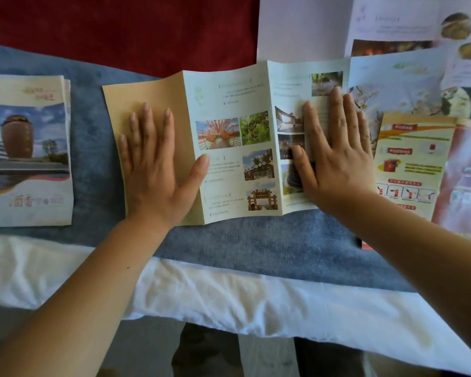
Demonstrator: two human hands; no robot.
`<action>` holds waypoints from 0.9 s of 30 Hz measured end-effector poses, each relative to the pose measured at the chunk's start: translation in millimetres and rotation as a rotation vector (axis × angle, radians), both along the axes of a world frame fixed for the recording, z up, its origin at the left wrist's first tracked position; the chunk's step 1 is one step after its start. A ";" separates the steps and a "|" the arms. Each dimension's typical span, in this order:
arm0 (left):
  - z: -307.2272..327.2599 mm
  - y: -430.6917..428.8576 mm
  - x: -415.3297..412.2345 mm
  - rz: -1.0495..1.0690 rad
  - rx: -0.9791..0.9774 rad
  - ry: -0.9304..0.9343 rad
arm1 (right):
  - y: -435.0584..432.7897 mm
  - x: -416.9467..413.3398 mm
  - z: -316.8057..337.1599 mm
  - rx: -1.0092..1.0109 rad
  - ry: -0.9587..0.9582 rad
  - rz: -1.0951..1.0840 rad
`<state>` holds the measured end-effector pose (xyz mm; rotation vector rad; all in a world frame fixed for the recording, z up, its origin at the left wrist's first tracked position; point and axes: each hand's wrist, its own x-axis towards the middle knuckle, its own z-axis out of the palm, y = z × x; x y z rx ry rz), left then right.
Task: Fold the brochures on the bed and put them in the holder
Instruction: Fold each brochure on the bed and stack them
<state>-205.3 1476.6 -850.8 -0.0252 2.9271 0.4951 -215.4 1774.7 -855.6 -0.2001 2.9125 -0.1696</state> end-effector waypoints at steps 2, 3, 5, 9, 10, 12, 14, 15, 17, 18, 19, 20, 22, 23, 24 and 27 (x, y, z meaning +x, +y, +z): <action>0.6 5.2 0.6 0.011 0.028 0.003 | -1.9 0.1 4.1 -0.060 0.011 -0.022; 0.9 7.5 0.6 0.015 0.044 0.007 | -3.3 0.2 5.5 -0.088 0.015 -0.039; 1.6 11.5 0.1 0.024 0.069 0.017 | -6.2 -0.4 6.7 -0.106 0.005 -0.060; 4.7 19.7 -1.1 0.060 0.160 0.010 | -6.5 0.3 2.7 -0.003 -0.013 -0.028; 5.8 21.7 -1.3 0.069 0.203 0.007 | -6.4 0.7 1.3 0.011 -0.007 -0.023; 7.5 26.0 -1.5 0.077 0.267 0.010 | -6.8 0.9 -1.0 0.013 0.012 -0.026; 8.9 31.1 -1.9 0.081 0.287 0.013 | -8.0 1.4 -3.0 0.007 0.032 -0.035; 9.4 34.2 -2.3 0.082 0.290 0.015 | -8.7 1.7 -4.1 0.004 0.041 -0.037; 10.1 41.5 -3.2 0.081 0.295 0.020 | -10.2 2.6 -5.8 0.003 0.053 -0.040; 10.2 45.5 -3.5 0.080 0.294 0.021 | -10.9 3.1 -6.5 0.005 0.057 -0.041; 10.3 49.9 -3.8 0.082 0.291 0.019 | -11.7 3.6 -7.0 0.004 0.063 -0.043; 10.2 55.0 -4.2 0.086 0.285 0.015 | -12.4 3.7 -7.5 0.003 0.068 -0.046; 10.6 69.0 -6.0 0.098 0.269 0.012 | -12.9 3.3 -7.4 -0.001 0.075 -0.052; 11.4 77.7 -6.8 0.101 0.265 0.017 | -13.2 3.1 -6.7 -0.004 0.072 -0.053; 12.4 86.9 -7.5 0.099 0.266 0.024 | -13.2 2.8 -5.5 -0.013 0.065 -0.054; 13.4 111.0 -10.4 0.070 0.277 0.033 | -10.2 1.8 0.0 -0.076 0.057 -0.069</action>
